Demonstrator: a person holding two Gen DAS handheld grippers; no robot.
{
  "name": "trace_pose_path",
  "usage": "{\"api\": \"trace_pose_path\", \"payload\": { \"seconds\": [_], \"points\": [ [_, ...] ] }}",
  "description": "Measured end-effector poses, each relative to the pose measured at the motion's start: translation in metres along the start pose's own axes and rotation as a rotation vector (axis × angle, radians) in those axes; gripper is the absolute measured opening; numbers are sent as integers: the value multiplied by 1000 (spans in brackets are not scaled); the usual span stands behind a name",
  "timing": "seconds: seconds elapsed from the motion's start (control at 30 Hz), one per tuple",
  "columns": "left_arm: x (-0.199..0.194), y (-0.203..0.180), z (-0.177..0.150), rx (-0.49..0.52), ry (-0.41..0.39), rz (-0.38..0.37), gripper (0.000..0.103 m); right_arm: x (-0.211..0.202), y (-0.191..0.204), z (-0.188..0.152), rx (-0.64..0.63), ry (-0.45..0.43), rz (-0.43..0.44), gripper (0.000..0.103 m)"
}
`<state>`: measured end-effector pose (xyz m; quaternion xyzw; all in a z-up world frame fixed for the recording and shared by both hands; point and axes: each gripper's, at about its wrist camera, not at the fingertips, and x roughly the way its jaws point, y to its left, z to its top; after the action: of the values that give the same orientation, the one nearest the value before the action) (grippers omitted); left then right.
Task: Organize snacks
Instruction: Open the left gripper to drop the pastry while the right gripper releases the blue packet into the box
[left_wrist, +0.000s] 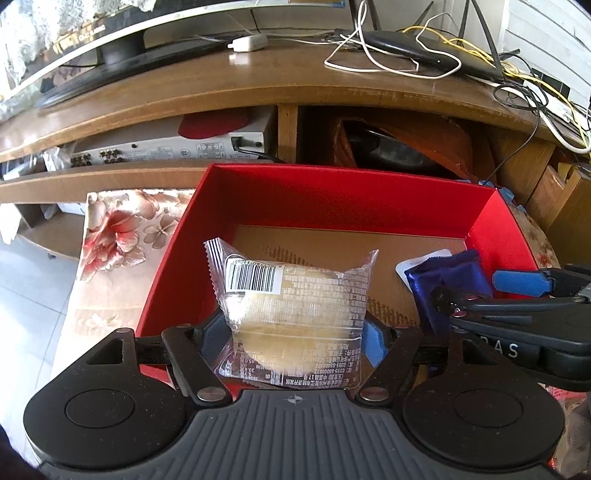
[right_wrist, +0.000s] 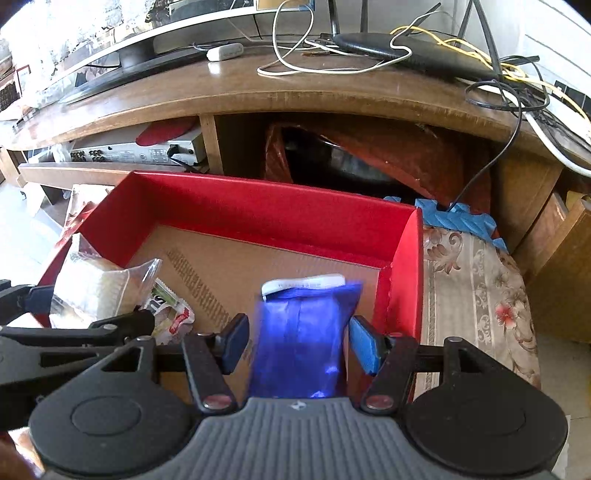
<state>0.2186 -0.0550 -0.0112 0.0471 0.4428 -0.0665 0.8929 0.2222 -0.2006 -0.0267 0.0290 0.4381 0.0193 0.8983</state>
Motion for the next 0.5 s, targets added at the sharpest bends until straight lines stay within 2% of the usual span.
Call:
{"api": "trace_pose_path", "payload": {
  "seconds": [0.17, 0.5],
  "points": [
    [-3, 0, 1, 5, -15, 6, 81, -2, -3, 1, 4, -5, -3, 64],
    [-20, -2, 3, 9, -52, -34, 86, -22, -10, 3, 16, -37, 5, 66]
  ]
}}
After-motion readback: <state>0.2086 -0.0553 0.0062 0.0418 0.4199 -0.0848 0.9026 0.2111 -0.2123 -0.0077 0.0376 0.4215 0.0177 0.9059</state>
